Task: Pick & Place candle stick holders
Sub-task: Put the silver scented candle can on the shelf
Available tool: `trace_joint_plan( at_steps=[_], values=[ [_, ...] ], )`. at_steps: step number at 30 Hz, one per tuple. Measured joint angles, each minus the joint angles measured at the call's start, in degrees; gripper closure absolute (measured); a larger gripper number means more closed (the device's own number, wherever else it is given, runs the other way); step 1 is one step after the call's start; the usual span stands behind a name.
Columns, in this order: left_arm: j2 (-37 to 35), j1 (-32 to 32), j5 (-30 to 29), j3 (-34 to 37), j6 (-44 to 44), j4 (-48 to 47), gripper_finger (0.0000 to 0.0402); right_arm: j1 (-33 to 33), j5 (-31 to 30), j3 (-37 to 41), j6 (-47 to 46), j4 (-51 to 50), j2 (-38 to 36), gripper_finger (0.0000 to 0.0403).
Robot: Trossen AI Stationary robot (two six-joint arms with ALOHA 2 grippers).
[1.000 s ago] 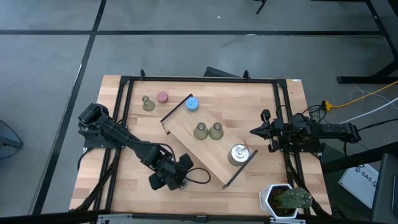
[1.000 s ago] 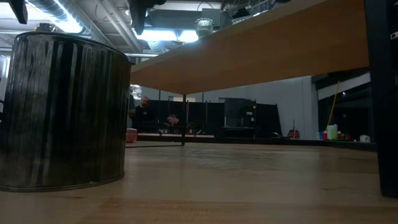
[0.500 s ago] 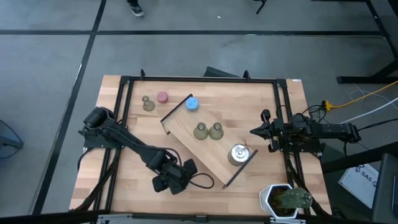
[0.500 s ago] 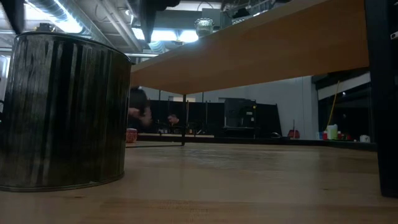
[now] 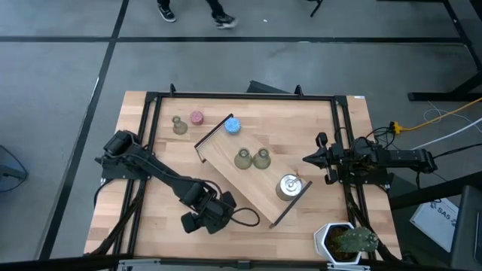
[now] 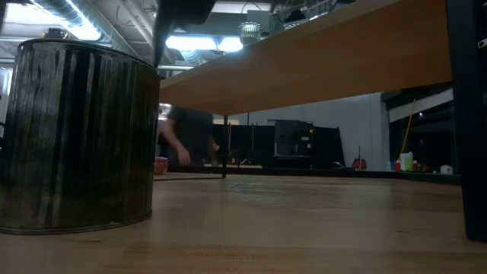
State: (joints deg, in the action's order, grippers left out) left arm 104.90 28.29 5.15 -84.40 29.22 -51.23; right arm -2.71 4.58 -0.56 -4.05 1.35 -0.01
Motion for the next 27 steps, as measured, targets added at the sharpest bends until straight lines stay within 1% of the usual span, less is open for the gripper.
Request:
trace_joint_plan(
  at_steps=[10, 21, 27],
  values=[
    [0.62, -1.92, -0.14, -0.02, 1.84, 0.14, 0.0002, 0.01, 0.0, 0.0, 0.0, 0.0, 0.0, 0.0402],
    [0.9, -1.81, 0.02, -0.12, 1.99, -0.09, 0.0002, 0.0, 0.0, 0.0, 0.0, 0.01, 0.0, 0.0402],
    [0.9, -2.07, -0.44, -2.62, 1.97, -1.48, 0.0002, 0.0, 0.0, 0.0, 0.0, 0.01, 0.0, 0.0402]
  ],
)
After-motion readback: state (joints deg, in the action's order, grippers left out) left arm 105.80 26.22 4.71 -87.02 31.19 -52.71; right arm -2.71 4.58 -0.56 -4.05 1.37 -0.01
